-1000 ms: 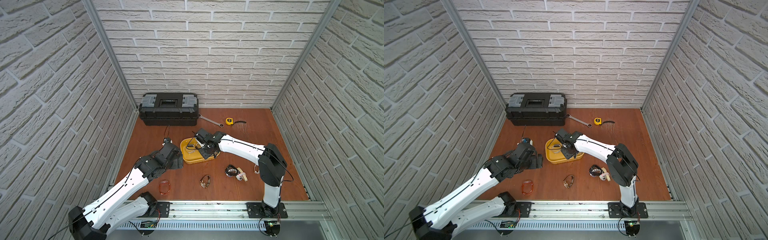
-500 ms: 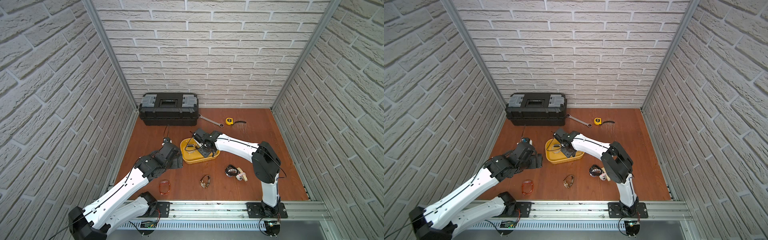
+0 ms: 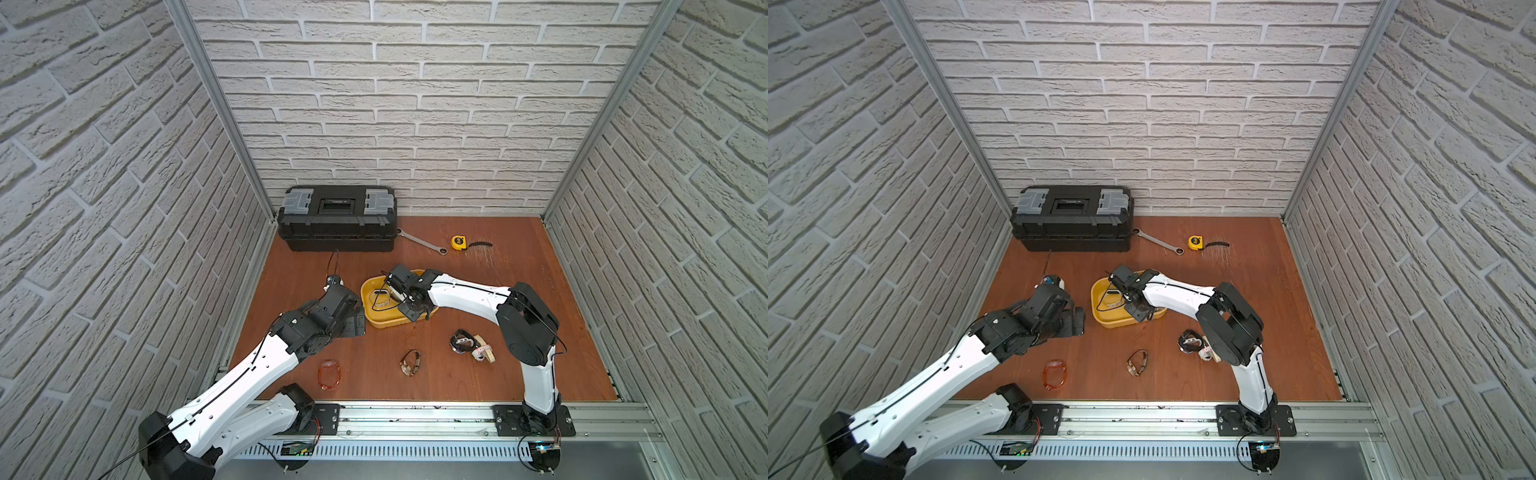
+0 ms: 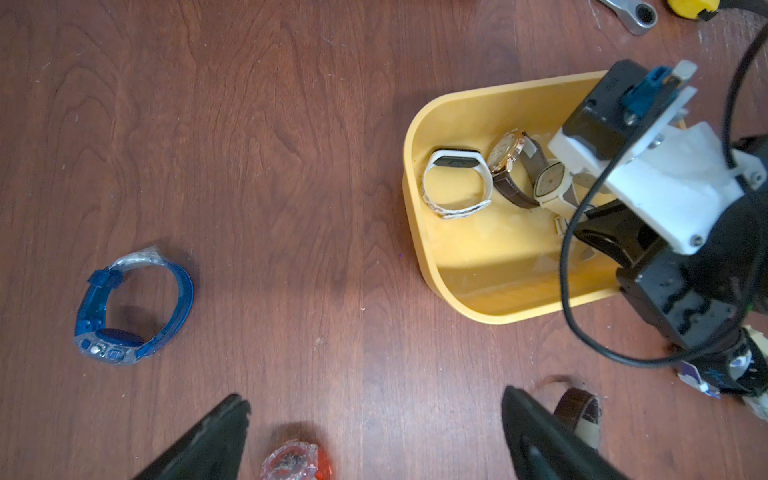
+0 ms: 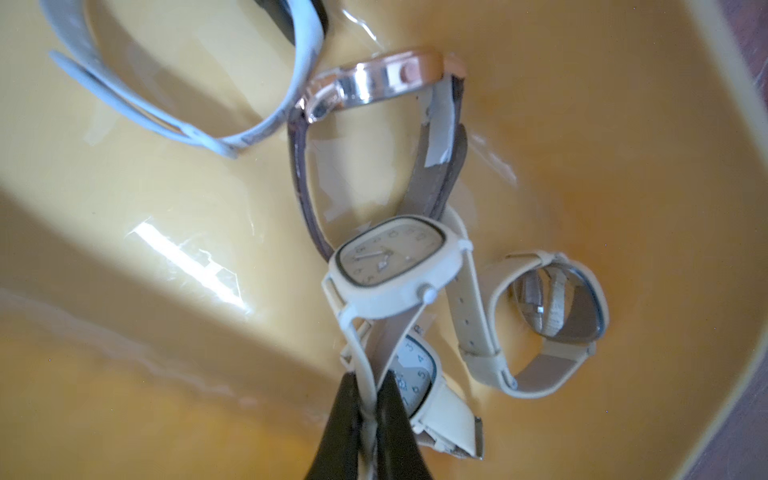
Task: Put the watch into the storage box
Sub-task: Place the watch in the storage box.
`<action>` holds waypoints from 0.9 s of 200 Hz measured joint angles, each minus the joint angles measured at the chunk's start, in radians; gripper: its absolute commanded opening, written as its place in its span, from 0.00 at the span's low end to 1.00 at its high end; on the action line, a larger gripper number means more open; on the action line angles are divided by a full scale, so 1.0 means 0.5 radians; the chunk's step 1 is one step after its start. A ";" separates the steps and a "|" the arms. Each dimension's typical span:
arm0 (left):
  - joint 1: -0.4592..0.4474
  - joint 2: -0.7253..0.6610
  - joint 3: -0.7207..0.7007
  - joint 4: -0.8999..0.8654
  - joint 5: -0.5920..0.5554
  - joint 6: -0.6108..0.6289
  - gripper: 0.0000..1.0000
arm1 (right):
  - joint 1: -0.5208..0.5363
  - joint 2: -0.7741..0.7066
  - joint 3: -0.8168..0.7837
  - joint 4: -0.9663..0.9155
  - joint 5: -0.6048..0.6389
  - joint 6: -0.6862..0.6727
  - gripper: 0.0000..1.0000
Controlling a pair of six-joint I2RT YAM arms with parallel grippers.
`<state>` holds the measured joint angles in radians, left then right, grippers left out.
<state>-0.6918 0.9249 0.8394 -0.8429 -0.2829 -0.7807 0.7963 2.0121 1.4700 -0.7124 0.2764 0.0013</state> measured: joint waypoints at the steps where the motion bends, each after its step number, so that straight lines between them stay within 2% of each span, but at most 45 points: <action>1: 0.001 0.000 -0.001 0.001 0.000 0.000 0.98 | 0.000 0.000 0.000 0.001 0.001 -0.006 0.22; 19: 0.004 0.004 -0.002 0.005 0.002 0.001 0.98 | -0.002 -0.008 -0.013 0.030 -0.014 -0.022 0.31; 36: 0.005 0.010 -0.002 0.011 0.004 0.002 0.98 | -0.002 -0.054 -0.062 0.040 -0.027 -0.020 0.34; 131: 0.062 0.018 -0.002 0.010 0.038 0.005 0.98 | -0.002 -0.465 -0.149 0.039 -0.153 0.023 0.40; 147: 0.070 0.038 -0.007 0.011 0.057 -0.004 0.98 | -0.003 -0.537 -0.158 0.040 -0.193 0.061 0.49; 169: 0.116 0.076 -0.051 0.008 0.099 -0.047 0.98 | -0.011 -0.717 -0.251 0.067 -0.294 0.129 0.82; 180: 0.146 0.091 -0.092 0.008 0.130 -0.073 0.98 | -0.018 -0.851 -0.333 0.101 -0.375 0.149 0.91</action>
<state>-0.6186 0.9703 0.7937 -0.8387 -0.2176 -0.8173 0.7876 1.5864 1.3037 -0.6621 0.0891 0.0757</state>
